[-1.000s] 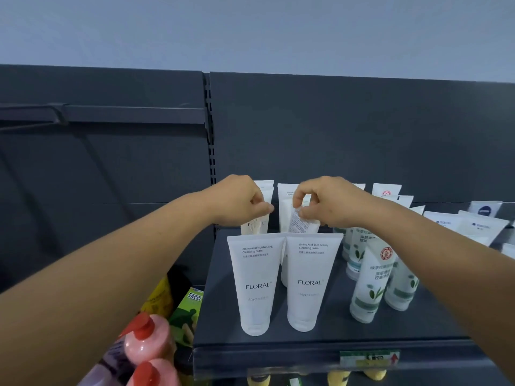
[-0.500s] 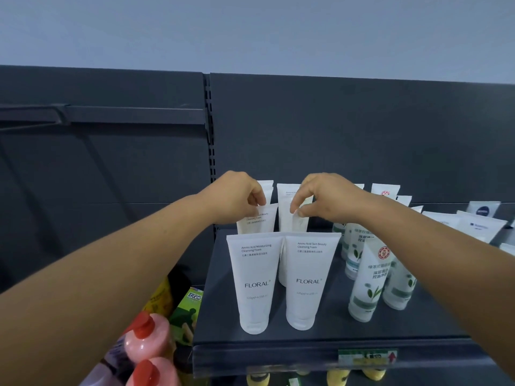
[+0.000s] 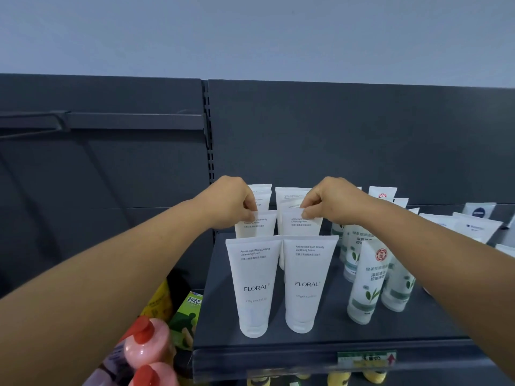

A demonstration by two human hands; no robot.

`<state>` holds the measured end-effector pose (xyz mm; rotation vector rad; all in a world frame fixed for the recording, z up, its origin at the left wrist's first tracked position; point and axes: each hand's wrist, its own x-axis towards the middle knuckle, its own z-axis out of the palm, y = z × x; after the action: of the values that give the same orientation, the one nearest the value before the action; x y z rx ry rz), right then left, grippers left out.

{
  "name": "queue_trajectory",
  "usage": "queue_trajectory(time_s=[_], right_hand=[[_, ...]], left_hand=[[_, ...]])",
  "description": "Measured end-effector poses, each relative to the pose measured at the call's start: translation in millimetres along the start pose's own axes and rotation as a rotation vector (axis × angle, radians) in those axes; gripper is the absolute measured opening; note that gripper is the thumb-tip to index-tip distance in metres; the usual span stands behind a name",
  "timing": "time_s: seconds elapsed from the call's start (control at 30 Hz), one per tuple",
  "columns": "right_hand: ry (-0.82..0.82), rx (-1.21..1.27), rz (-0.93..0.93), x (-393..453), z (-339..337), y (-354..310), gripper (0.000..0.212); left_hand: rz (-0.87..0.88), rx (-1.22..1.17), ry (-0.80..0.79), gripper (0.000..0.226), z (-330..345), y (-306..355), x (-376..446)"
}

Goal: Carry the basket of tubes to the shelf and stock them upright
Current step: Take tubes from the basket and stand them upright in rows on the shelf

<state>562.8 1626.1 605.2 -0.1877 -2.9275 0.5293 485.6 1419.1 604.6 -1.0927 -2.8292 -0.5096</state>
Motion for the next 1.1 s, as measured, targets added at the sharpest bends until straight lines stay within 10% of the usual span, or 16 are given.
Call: queue_trajectory(time_s=[1.1], right_hand=[[0.0,-0.072,-0.046,43,-6,6,0.021]], left_hand=[[-0.051,0.032,0.092,0.019,-5,-21,47]])
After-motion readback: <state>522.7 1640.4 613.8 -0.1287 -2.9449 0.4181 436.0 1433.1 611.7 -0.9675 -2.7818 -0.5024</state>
